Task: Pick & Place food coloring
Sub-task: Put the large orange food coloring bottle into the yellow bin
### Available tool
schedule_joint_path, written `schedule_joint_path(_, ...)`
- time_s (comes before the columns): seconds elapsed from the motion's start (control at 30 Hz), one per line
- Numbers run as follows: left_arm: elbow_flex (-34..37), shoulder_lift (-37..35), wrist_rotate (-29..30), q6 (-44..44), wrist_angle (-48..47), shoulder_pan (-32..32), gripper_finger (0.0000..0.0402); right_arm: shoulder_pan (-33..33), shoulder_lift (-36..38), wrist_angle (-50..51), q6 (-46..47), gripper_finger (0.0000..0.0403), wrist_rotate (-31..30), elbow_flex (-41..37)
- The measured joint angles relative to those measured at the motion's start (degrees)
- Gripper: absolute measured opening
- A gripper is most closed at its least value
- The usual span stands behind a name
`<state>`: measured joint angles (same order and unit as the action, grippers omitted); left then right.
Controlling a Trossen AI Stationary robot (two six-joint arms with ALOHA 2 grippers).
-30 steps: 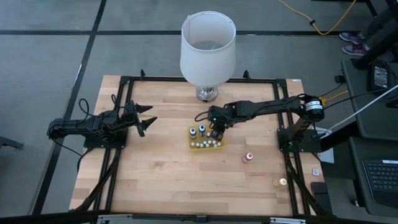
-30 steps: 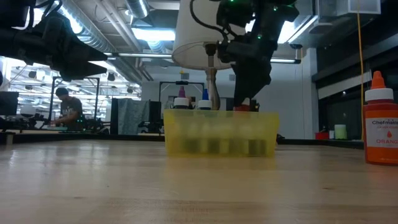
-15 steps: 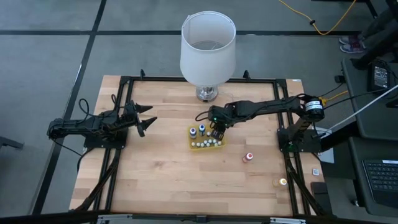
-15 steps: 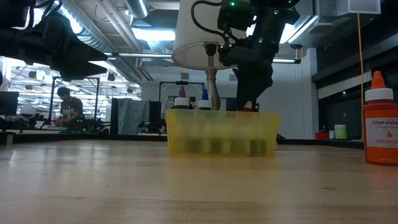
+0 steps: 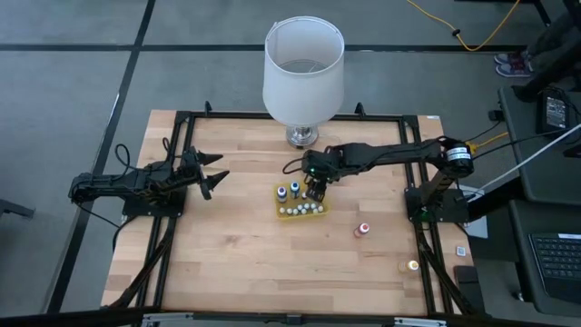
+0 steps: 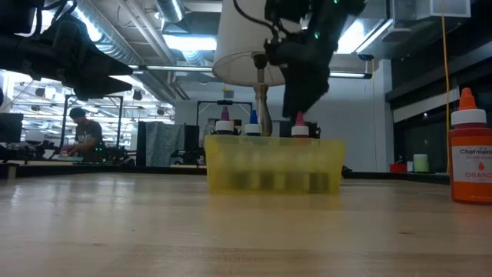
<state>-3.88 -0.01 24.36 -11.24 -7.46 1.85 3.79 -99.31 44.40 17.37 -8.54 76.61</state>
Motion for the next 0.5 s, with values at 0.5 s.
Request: schedule_joint_path(0.5,0.0,0.0,0.0,0.01,0.02,0.0,0.0311,-5.42,1.75,21.23,-1.18,0.0292,3.67,12.78)
